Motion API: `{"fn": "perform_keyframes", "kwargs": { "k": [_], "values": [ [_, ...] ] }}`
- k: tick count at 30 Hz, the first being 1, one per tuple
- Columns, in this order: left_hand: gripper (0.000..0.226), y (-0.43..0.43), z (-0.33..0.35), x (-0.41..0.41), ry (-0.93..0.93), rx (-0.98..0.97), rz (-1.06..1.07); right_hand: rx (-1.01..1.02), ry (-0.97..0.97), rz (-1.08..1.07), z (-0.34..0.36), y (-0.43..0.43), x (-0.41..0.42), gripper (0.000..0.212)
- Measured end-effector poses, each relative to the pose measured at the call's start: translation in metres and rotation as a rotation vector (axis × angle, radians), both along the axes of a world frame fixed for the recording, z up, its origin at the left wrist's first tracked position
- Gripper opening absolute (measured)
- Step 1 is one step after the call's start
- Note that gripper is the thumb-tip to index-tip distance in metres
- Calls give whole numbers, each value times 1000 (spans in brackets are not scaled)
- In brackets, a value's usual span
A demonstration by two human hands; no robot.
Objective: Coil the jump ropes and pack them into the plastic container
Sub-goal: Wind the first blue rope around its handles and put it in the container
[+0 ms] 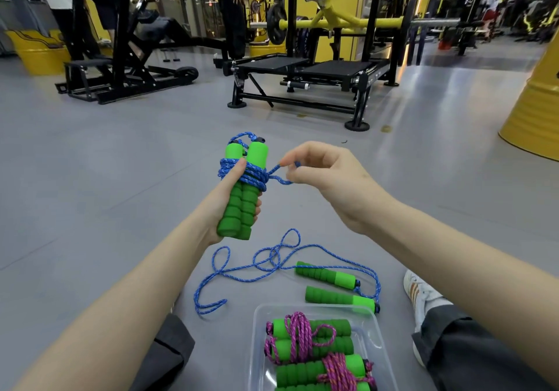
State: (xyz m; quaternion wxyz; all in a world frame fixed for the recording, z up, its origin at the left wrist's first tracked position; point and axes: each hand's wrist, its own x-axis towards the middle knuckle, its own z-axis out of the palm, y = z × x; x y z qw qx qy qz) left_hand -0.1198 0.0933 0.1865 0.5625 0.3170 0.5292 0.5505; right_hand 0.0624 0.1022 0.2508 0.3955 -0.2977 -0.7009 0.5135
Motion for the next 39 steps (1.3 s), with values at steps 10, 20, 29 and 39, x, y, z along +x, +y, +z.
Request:
{"fn": "perform_keyframes", "kwargs": {
  "k": [10, 20, 29, 39],
  "values": [
    [65, -3, 2, 12, -82, 10, -153, 134, 264, 83, 12, 10, 8, 41],
    [65, 0, 10, 24, -113, 82, -170, 132, 311, 238, 25, 3, 11, 50],
    [68, -3, 4, 51, -20, 6, -234, 337, 25, 101, 14, 15, 12, 42],
    [73, -1, -3, 49, 56, -22, -215, 225, -97, -138, 0, 31, 14, 9]
  ]
}}
